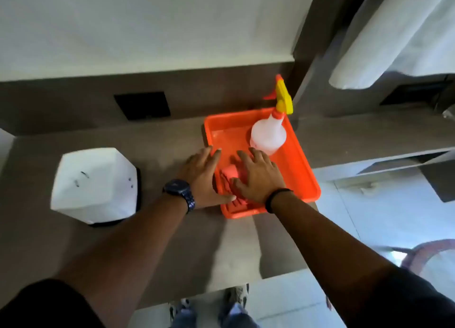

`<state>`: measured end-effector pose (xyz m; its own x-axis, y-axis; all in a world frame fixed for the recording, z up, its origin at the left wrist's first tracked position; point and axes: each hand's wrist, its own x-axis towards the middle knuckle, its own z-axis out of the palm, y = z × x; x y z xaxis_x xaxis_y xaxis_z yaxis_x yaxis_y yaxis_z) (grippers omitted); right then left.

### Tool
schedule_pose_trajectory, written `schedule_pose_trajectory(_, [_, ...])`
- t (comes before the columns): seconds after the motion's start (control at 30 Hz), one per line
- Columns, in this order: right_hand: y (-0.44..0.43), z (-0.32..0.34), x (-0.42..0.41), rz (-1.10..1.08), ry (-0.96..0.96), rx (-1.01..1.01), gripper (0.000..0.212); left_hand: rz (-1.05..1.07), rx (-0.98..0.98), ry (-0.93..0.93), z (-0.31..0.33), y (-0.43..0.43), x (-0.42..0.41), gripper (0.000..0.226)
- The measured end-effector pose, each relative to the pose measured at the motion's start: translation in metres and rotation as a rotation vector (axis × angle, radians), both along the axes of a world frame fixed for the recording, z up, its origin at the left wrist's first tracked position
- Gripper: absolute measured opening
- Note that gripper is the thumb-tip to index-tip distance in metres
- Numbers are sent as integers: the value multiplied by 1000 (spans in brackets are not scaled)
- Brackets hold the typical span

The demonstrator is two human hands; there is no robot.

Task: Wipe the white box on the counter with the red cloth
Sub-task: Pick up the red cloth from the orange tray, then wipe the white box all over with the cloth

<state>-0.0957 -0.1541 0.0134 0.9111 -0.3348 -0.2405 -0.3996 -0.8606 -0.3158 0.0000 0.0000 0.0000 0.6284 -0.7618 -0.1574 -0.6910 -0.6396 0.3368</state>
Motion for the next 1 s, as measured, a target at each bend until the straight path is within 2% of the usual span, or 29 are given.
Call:
schedule_pose_trajectory(0.07, [-3,-18,4,62,59,-56,76,-40,78,29,-11,-7,5,135])
schedule_pose_trajectory(0.17, [-5,-34,7,107,124,-72,78,-46,130,8,-19,-9,11,137])
schedule_pose_trajectory(0.33, [-7,-42,14,104,124,-79,73,-12,80,-16,-27,-13,4,133])
schedule_pose_trajectory(0.53, [-4,-47,19,19,70,-57,56,-11,60,-20,-28,-14,6,133])
schedule_pose_trajectory(0.67, [0,-35,23,-239,-70,183,56,7,13,-39,-7,1,16,132])
schedule_pose_trajectory(0.73, [10,-20,31,-384,-291,300,61,42,-57,-76,13,20,31,129])
schedule_pose_trajectory(0.83, [43,8,54,-478,-614,456,66,53,-153,-158,50,61,61,123])
schedule_pose_trajectory(0.9, [77,22,69,-484,-730,597,56,55,-175,-221,78,96,81,121])
schedule_pose_trajectory(1.0, [128,23,83,-484,-690,920,21,25,-41,-193,104,148,103,130])
